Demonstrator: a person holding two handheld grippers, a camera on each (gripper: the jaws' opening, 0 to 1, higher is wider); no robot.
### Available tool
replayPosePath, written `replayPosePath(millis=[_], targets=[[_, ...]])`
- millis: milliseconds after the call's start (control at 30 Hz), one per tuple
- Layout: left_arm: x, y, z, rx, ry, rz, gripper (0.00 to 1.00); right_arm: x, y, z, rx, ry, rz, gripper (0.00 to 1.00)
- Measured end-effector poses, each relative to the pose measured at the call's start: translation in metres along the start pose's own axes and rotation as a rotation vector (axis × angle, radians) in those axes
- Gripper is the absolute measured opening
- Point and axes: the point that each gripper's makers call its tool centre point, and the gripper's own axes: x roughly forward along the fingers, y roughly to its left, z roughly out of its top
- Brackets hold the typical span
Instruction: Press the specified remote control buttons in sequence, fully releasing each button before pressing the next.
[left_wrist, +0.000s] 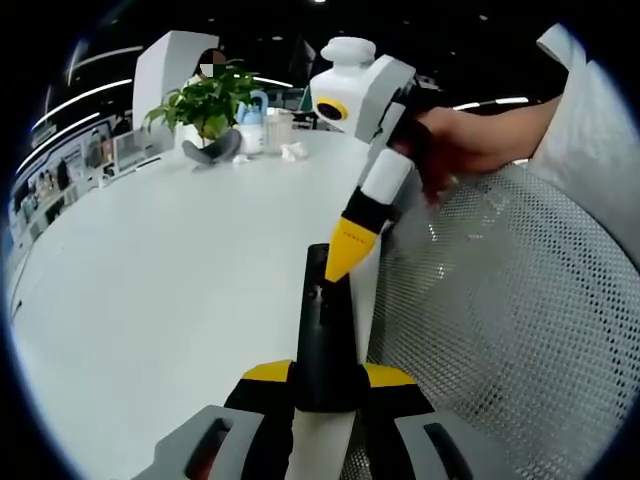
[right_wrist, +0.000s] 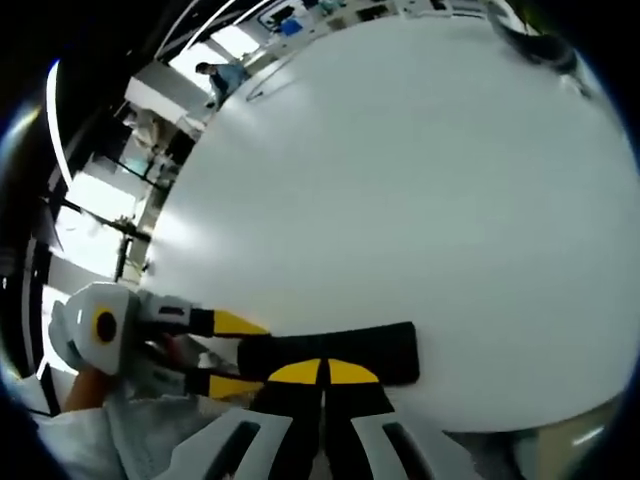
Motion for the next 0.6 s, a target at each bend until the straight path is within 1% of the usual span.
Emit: replayPosePath(millis=[100, 167, 600], targets=[[0.0002, -0.0003, 0.0003, 0.002, 0.000, 0.000, 0.25, -0.0021, -0.0033, -0.0012, 0.050, 0.005, 0.008, 0.00], [0.0003, -0.0005, 0.0004, 0.002, 0.000, 0.001, 0.25, -0.0027, -0.0049, -0.0013, 0.062, 0.008, 0.005, 0.00], [0.0005, -0.0001, 0.0006, 0.007, -0.001, 0.001, 0.25, -0.0042, -0.0080, -0.0041, 0.076, 0.023, -0.025, 0.00]])
